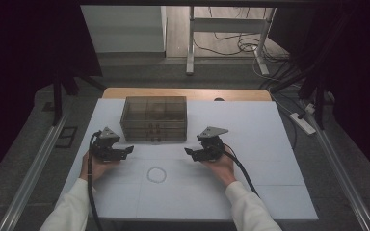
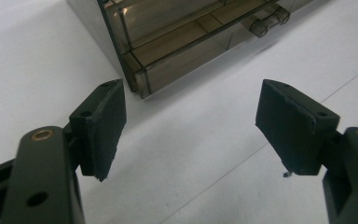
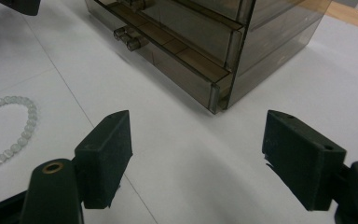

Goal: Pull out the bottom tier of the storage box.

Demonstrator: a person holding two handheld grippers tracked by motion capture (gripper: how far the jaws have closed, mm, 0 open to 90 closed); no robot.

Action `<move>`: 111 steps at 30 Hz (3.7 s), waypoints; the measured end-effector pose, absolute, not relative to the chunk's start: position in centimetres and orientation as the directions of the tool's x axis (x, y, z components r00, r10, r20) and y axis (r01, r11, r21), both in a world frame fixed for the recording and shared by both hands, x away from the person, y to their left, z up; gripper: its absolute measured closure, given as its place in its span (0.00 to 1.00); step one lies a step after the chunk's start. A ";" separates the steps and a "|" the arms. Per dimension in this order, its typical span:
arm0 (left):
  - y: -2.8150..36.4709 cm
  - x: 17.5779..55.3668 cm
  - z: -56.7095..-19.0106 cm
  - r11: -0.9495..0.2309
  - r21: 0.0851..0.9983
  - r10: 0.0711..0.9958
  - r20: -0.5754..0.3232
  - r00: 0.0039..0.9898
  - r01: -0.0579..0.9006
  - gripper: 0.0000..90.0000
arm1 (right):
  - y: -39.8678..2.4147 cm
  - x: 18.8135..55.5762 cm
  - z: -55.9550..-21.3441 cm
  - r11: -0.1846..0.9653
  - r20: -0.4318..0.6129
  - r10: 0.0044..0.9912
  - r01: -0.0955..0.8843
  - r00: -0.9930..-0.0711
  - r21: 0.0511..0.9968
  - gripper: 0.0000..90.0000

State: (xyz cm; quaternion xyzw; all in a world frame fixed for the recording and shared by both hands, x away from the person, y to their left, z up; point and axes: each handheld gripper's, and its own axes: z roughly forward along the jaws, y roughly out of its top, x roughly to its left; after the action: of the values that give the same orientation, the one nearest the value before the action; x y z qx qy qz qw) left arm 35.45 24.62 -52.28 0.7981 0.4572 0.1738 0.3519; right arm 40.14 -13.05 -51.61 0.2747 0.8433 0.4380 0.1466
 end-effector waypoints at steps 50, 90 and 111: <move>24.6 37.3 -53.9 -0.337 0.714 0.869 -0.016 0.495 0.614 0.58 | -10.2 42.6 -53.2 0.531 -0.029 0.579 0.349 -0.815 0.772 0.59; 24.5 37.4 -53.9 -0.351 0.702 0.882 0.027 0.470 0.620 0.84 | -9.8 42.6 -53.4 0.547 -0.086 0.622 0.353 -0.778 0.759 0.89; 24.5 36.7 -53.7 -0.363 0.697 0.877 0.031 0.479 0.618 0.85 | -9.7 41.9 -53.3 0.556 -0.088 0.622 0.359 -0.778 0.750 0.89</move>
State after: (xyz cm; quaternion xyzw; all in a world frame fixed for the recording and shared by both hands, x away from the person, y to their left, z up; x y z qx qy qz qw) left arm 36.68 24.52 -53.69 0.7996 0.4676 0.2047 0.3164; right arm 41.92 -9.72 -53.29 0.2835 0.8645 0.3766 0.1743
